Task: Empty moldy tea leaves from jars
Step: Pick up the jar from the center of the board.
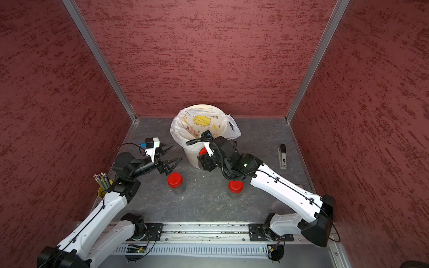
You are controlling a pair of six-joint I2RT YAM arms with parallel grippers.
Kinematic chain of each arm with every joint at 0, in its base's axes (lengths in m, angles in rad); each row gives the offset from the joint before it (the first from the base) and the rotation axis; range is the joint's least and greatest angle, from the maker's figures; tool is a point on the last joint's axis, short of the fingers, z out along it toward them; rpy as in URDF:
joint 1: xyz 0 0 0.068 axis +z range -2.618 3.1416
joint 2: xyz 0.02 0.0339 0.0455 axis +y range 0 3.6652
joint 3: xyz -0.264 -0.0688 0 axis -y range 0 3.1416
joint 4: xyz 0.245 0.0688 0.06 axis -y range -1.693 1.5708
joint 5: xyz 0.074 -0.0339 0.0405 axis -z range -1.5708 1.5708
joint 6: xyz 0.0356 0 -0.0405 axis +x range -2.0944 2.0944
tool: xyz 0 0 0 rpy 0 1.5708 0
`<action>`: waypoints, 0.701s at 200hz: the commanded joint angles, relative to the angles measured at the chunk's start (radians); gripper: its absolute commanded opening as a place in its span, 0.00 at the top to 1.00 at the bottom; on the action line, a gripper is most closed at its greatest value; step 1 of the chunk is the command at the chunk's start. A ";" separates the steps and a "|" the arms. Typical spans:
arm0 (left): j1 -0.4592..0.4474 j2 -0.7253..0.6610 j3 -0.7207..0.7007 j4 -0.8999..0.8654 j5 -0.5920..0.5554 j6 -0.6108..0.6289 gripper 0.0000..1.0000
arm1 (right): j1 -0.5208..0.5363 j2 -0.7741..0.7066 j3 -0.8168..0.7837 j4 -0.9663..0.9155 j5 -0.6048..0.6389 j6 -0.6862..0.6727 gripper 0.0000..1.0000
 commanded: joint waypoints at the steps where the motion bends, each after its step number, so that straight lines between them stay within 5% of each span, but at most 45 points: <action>1: -0.062 -0.006 0.022 -0.119 -0.064 0.179 0.01 | -0.031 -0.002 0.050 -0.013 -0.089 -0.057 0.45; 32: -0.147 0.011 0.056 -0.233 -0.144 0.312 0.01 | -0.048 0.022 0.086 0.013 -0.192 -0.083 0.46; 140: -0.180 0.032 0.029 -0.170 -0.072 0.355 0.00 | -0.048 0.085 0.138 0.074 -0.444 -0.151 0.48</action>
